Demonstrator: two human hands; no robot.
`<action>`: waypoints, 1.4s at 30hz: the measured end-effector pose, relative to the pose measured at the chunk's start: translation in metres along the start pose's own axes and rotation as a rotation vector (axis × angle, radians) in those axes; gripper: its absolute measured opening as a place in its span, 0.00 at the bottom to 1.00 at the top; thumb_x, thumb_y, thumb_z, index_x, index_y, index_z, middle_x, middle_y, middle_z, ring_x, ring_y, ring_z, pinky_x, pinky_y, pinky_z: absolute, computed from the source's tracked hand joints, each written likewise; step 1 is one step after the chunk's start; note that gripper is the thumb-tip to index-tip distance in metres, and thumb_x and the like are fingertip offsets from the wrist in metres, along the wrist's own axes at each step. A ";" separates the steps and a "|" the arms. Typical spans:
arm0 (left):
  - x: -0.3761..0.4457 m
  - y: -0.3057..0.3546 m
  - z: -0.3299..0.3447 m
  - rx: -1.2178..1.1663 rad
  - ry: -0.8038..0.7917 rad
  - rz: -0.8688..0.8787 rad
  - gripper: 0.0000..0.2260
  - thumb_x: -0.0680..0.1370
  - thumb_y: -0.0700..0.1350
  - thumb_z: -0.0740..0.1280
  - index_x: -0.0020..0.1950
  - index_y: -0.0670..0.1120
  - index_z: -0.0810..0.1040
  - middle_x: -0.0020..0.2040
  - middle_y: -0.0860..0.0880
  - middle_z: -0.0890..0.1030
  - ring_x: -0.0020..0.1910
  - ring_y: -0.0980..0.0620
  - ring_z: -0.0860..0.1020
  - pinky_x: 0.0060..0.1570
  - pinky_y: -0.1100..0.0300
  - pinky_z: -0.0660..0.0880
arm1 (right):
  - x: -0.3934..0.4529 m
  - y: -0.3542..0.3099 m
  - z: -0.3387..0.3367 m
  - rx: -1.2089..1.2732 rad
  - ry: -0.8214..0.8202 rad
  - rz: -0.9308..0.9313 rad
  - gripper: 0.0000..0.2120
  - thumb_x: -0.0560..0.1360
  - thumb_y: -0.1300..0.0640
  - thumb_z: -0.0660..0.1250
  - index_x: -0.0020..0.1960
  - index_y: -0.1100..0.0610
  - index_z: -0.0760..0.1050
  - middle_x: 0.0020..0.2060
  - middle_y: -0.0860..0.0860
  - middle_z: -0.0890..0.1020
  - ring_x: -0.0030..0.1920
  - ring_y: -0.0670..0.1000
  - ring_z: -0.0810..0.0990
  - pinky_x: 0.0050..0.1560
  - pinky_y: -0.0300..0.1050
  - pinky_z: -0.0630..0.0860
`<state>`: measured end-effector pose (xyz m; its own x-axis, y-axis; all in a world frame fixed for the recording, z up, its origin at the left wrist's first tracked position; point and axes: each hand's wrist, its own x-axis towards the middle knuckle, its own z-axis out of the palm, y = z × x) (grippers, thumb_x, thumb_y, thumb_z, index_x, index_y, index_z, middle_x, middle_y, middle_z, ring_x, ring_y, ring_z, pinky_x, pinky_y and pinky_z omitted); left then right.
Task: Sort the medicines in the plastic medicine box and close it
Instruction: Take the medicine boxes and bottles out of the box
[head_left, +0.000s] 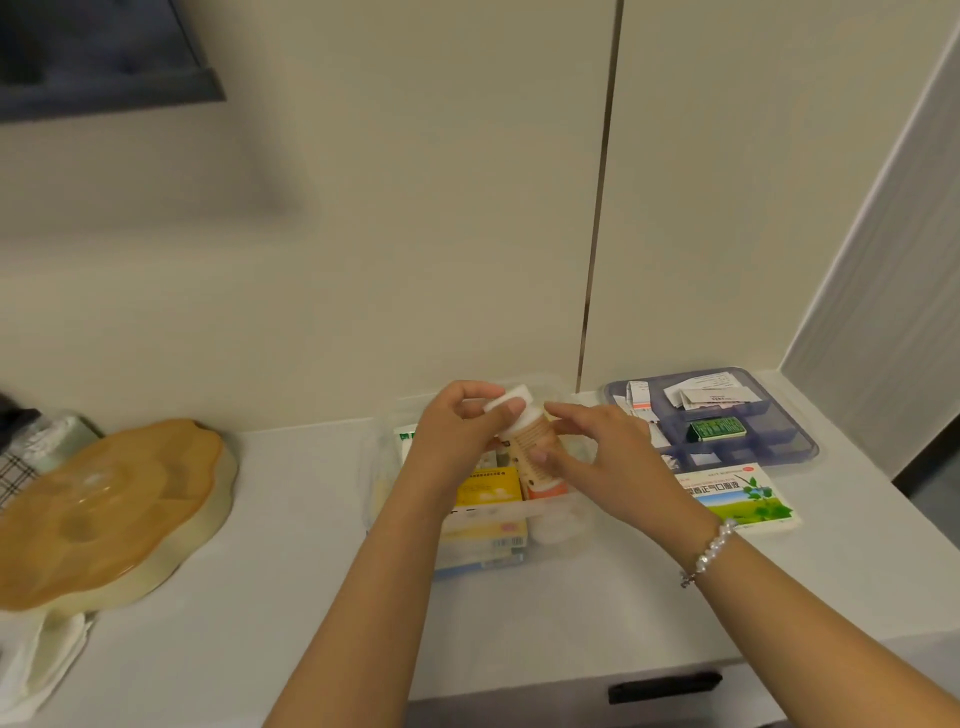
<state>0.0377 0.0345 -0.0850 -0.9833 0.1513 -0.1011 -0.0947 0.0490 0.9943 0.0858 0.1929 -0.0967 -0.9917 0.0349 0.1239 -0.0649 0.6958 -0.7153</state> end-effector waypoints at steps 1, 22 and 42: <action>-0.001 0.003 -0.003 -0.017 -0.010 0.012 0.10 0.72 0.43 0.71 0.51 0.43 0.77 0.47 0.43 0.82 0.43 0.49 0.81 0.50 0.51 0.79 | 0.002 -0.004 0.001 0.017 -0.013 -0.029 0.26 0.70 0.43 0.67 0.66 0.46 0.69 0.55 0.45 0.80 0.62 0.47 0.70 0.63 0.46 0.63; 0.019 -0.029 -0.038 1.010 0.028 0.083 0.15 0.76 0.51 0.65 0.62 0.51 0.75 0.63 0.49 0.73 0.63 0.47 0.68 0.63 0.51 0.62 | 0.009 -0.008 0.019 0.121 0.138 0.044 0.24 0.67 0.42 0.69 0.61 0.46 0.71 0.50 0.46 0.80 0.54 0.49 0.76 0.55 0.51 0.74; 0.025 -0.034 -0.035 1.008 0.034 -0.085 0.20 0.72 0.53 0.69 0.59 0.47 0.68 0.57 0.44 0.71 0.56 0.45 0.67 0.48 0.56 0.67 | 0.002 0.001 0.011 0.169 0.074 0.033 0.25 0.68 0.44 0.69 0.63 0.44 0.69 0.52 0.45 0.78 0.54 0.46 0.75 0.49 0.41 0.72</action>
<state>0.0112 0.0016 -0.1204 -0.9848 0.0811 -0.1538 -0.0047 0.8717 0.4900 0.0829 0.1863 -0.1048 -0.9831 0.1133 0.1441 -0.0560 0.5628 -0.8247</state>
